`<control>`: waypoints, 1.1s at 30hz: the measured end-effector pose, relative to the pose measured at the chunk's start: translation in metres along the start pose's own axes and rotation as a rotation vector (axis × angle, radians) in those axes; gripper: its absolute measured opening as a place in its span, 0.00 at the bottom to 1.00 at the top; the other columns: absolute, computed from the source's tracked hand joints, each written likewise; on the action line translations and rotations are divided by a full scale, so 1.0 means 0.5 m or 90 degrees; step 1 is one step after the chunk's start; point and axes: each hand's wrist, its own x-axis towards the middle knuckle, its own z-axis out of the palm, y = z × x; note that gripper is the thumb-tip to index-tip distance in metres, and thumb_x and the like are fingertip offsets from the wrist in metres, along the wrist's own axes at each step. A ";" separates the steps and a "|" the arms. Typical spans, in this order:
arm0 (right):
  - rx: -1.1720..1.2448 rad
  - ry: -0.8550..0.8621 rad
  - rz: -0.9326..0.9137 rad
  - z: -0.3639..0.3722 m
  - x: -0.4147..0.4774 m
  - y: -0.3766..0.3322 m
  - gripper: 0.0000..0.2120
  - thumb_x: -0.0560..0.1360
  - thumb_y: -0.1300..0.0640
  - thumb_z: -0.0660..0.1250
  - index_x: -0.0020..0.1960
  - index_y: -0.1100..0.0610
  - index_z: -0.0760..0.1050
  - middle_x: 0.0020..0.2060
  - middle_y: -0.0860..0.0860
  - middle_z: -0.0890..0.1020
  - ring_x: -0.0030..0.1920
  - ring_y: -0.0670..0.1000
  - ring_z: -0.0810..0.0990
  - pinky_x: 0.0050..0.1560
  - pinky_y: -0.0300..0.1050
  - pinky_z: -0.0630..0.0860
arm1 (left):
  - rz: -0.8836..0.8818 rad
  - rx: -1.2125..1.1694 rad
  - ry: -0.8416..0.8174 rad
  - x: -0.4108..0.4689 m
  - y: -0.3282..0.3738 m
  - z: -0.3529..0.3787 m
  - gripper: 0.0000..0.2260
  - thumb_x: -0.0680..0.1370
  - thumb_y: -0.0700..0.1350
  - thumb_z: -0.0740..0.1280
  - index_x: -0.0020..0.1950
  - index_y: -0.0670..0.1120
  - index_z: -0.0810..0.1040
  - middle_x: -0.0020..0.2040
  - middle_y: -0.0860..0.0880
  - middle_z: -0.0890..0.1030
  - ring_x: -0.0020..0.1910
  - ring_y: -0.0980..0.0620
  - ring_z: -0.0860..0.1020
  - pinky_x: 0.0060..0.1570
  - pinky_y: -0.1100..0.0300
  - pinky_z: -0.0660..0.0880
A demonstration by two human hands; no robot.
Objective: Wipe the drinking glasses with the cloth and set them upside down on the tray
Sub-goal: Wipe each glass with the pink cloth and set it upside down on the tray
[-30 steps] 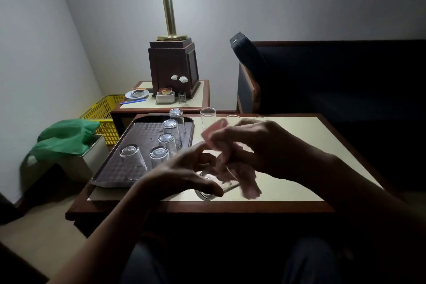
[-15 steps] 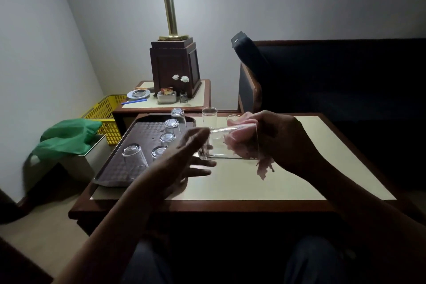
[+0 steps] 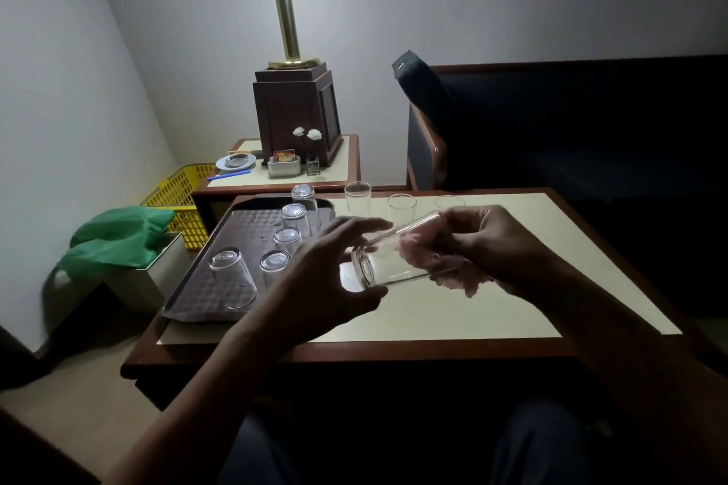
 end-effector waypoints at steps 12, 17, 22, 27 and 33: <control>0.148 0.103 0.077 0.013 -0.004 0.028 0.10 0.81 0.56 0.70 0.60 0.58 0.83 0.50 0.55 0.89 0.52 0.58 0.88 0.52 0.54 0.85 | -0.161 -0.048 0.186 -0.013 -0.025 0.059 0.32 0.64 0.54 0.84 0.65 0.52 0.78 0.54 0.61 0.83 0.51 0.63 0.82 0.49 0.67 0.81; -0.230 0.216 -0.211 0.012 -0.014 -0.033 0.10 0.77 0.56 0.77 0.55 0.53 0.78 0.43 0.47 0.84 0.40 0.42 0.84 0.36 0.35 0.80 | -0.145 -0.037 0.134 -0.033 -0.044 0.061 0.36 0.60 0.65 0.81 0.65 0.55 0.80 0.53 0.61 0.84 0.51 0.64 0.83 0.49 0.65 0.81; -0.556 -0.112 -0.360 0.024 -0.038 -0.065 0.13 0.78 0.66 0.72 0.62 0.56 0.84 0.54 0.43 0.84 0.51 0.38 0.82 0.55 0.32 0.80 | -0.110 -0.043 0.075 -0.035 -0.039 0.045 0.36 0.61 0.65 0.79 0.67 0.55 0.80 0.55 0.63 0.83 0.54 0.65 0.82 0.50 0.72 0.78; -0.808 -0.197 -0.584 -0.032 -0.051 -0.030 0.30 0.72 0.70 0.75 0.70 0.50 0.77 0.66 0.51 0.82 0.51 0.51 0.82 0.46 0.42 0.83 | -0.096 -0.130 -0.016 -0.038 -0.040 -0.002 0.33 0.63 0.56 0.83 0.66 0.51 0.80 0.56 0.56 0.85 0.56 0.60 0.84 0.54 0.67 0.79; -0.990 -0.330 -0.637 0.014 -0.039 -0.016 0.22 0.72 0.68 0.69 0.63 0.55 0.73 0.68 0.53 0.68 0.41 0.57 0.80 0.34 0.54 0.84 | 0.001 -0.095 -0.108 -0.014 0.006 -0.012 0.32 0.64 0.47 0.86 0.67 0.51 0.81 0.59 0.57 0.84 0.59 0.64 0.81 0.59 0.71 0.75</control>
